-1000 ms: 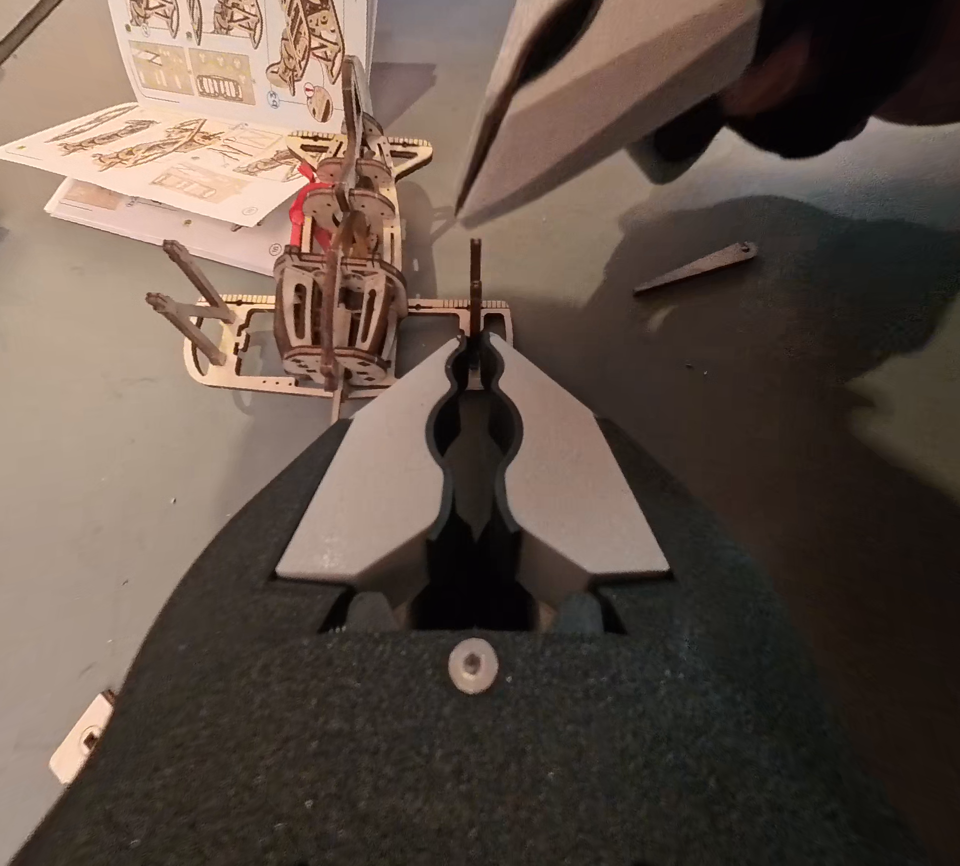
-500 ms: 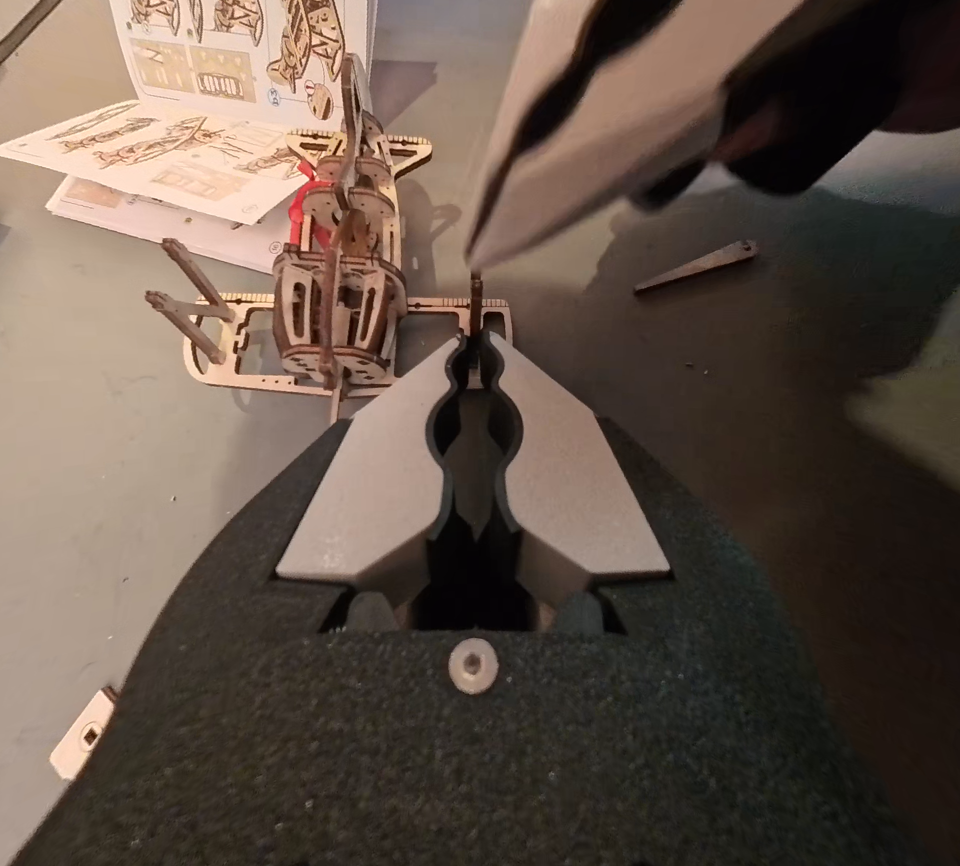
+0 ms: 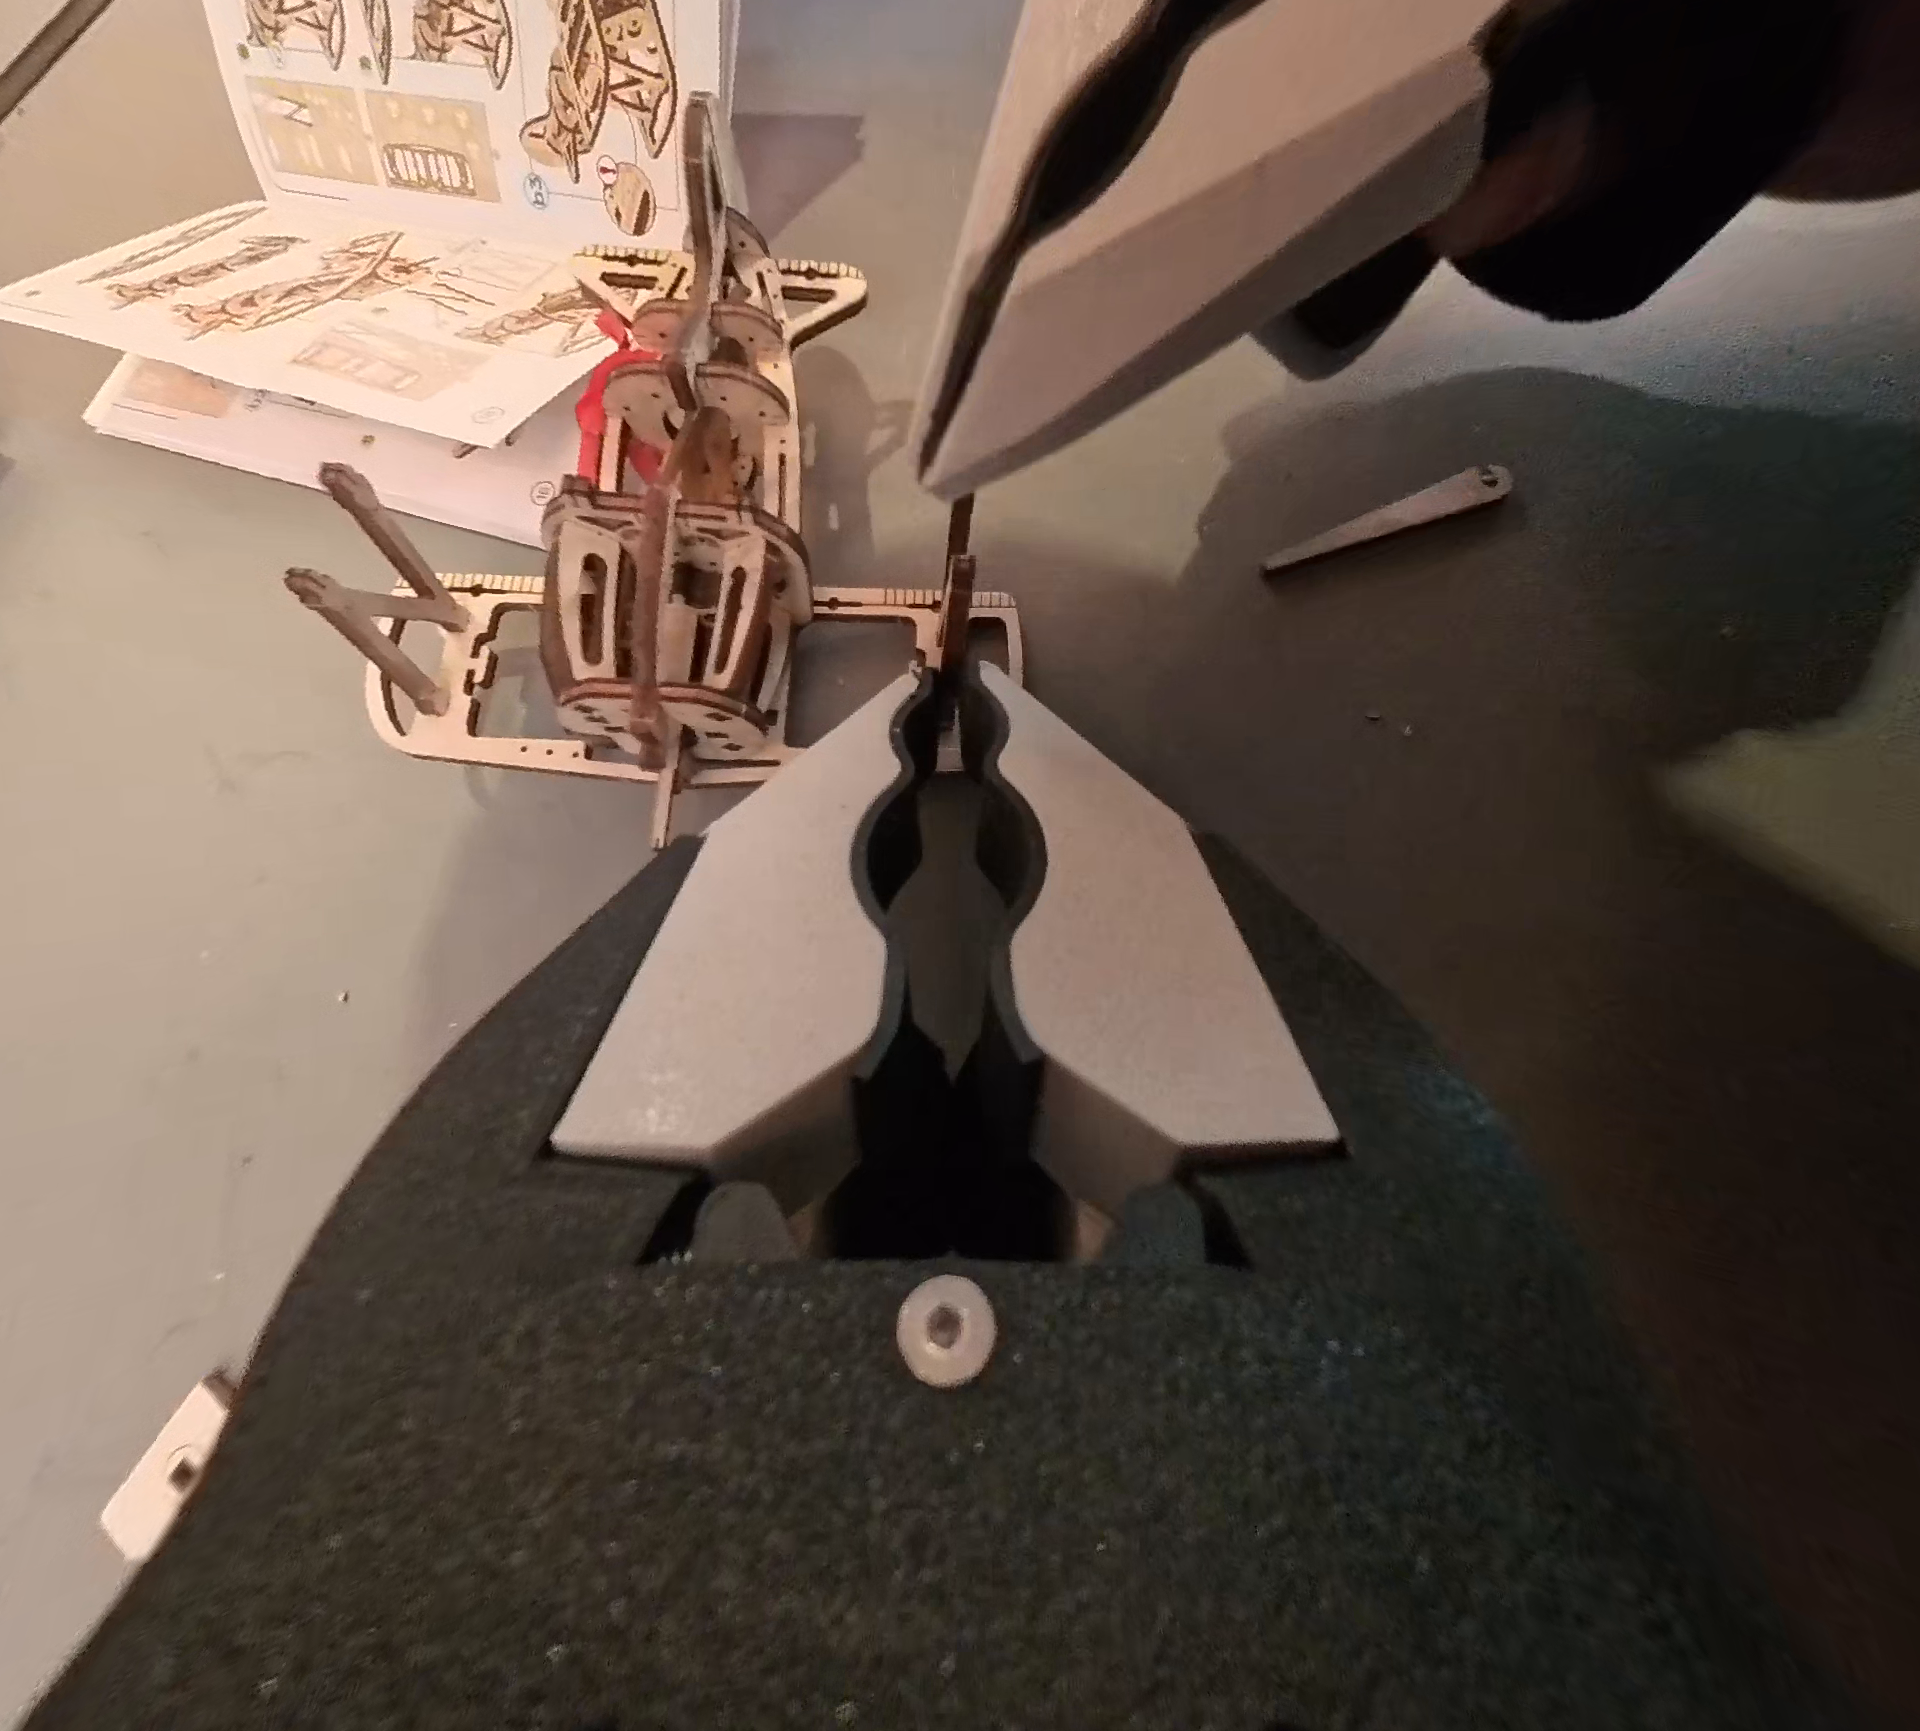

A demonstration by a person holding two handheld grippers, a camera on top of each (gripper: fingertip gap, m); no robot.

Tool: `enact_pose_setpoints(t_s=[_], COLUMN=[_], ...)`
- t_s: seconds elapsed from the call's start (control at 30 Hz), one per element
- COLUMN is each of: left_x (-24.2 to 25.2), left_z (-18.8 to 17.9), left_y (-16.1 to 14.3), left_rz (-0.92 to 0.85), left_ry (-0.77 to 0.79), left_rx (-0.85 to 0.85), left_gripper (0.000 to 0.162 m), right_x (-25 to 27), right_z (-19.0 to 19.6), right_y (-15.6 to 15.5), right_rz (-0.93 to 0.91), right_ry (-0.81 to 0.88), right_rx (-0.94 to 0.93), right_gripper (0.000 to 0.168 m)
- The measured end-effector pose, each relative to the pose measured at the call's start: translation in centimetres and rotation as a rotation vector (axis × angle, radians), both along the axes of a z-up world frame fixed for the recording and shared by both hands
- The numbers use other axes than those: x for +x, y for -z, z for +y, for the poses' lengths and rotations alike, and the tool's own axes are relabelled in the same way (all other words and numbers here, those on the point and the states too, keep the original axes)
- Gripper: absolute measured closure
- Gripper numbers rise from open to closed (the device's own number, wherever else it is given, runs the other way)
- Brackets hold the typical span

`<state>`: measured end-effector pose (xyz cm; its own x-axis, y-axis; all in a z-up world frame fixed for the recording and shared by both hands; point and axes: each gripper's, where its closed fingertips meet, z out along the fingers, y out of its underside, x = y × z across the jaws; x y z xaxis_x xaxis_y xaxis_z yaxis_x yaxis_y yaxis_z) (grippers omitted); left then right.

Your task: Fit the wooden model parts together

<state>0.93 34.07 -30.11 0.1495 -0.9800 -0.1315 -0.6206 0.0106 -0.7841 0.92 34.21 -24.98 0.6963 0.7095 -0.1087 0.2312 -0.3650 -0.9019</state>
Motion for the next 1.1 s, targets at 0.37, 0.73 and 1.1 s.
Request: enact_pose_setpoints(t_s=[0.37, 0.73, 1.1], left_x=[0.0, 0.0, -0.2], left_z=[0.0, 0.1, 0.1], left_y=[0.0, 0.1, 0.3], left_rz=[0.003, 0.003, 0.019], left_ry=[0.057, 0.065, 0.066], left_rx=[0.008, -0.011, 0.024], left_gripper=[0.159, 0.160, 0.161], right_x=[0.3, -0.2, -0.3], right_z=[0.0, 0.0, 0.0], right_y=[2.3, 3.8, 3.9], right_rz=[-0.537, -0.766, -0.885], right_ry=[-0.432, -0.622, -0.626], right_rx=[-0.059, -0.169, -0.153], right_gripper=[0.157, 0.166, 0.166])
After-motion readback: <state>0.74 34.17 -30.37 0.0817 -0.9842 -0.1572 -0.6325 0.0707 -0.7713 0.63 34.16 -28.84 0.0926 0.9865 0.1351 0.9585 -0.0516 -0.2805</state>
